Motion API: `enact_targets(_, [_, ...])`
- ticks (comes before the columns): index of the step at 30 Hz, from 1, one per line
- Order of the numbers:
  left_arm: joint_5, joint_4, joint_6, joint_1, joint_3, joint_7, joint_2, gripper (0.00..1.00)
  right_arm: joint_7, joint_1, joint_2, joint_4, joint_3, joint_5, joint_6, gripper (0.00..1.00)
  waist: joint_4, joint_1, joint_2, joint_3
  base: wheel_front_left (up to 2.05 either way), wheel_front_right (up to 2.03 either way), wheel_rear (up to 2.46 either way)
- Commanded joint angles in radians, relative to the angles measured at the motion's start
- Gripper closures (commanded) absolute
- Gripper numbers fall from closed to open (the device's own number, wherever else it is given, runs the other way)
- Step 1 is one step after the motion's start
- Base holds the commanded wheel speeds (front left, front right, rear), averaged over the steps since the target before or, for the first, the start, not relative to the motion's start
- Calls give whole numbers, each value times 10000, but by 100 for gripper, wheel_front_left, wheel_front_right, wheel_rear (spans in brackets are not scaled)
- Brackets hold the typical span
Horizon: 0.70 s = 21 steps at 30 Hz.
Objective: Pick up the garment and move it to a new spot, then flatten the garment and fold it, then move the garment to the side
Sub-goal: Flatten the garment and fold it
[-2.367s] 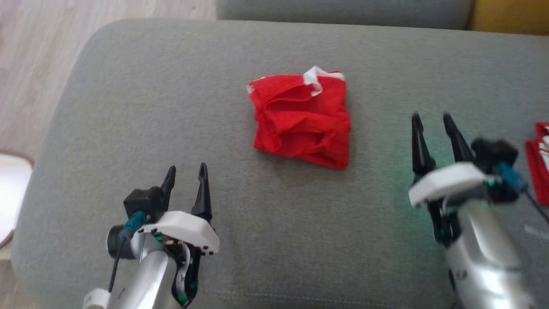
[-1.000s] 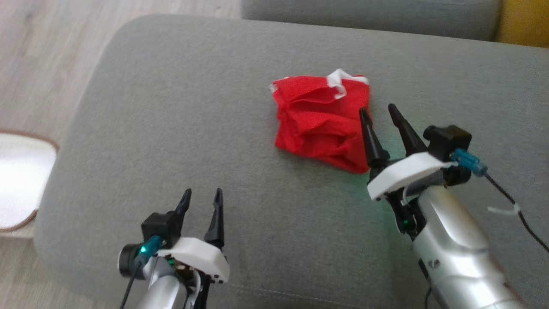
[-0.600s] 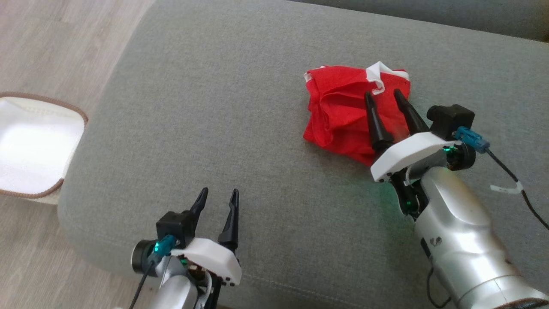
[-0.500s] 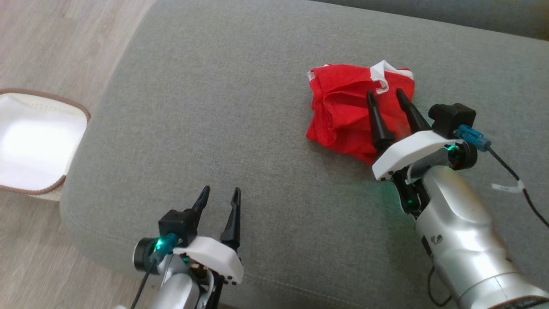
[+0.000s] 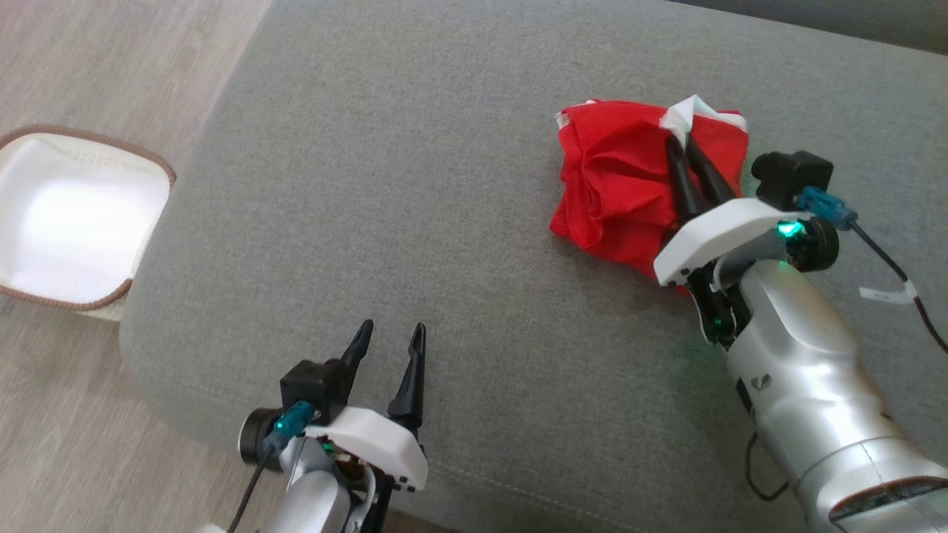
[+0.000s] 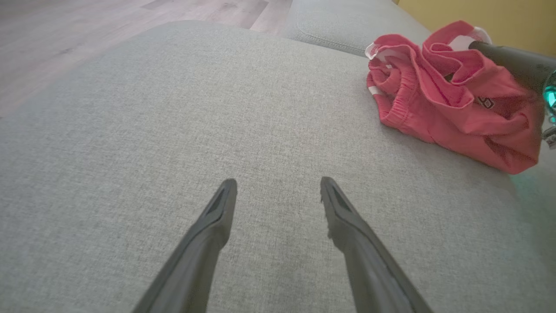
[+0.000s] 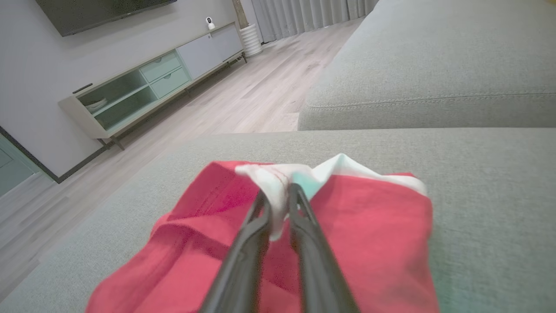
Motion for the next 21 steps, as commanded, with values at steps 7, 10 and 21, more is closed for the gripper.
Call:
enact_targets(7, [-168, -409, 1, -438, 68, -63, 102, 0, -111, -887, 149, -184, 300, -209, 37, 100, 278, -1, 0, 173, 0, 0, 0])
enact_targets(10, [-265, -431, -6, -502, -108, -63, 102, 0, -111, -1354, 149, 158, 249, -600, 37, 100, 508, -1, 0, 252, 0, 0, 0])
enact_targets(21, [-708, -366, 103, -663, -722, -63, 102, 0, -107, -2527, 148, 1603, -115, -1367, 37, 0, 1358, -1, 0, 438, 0, 0, 0])
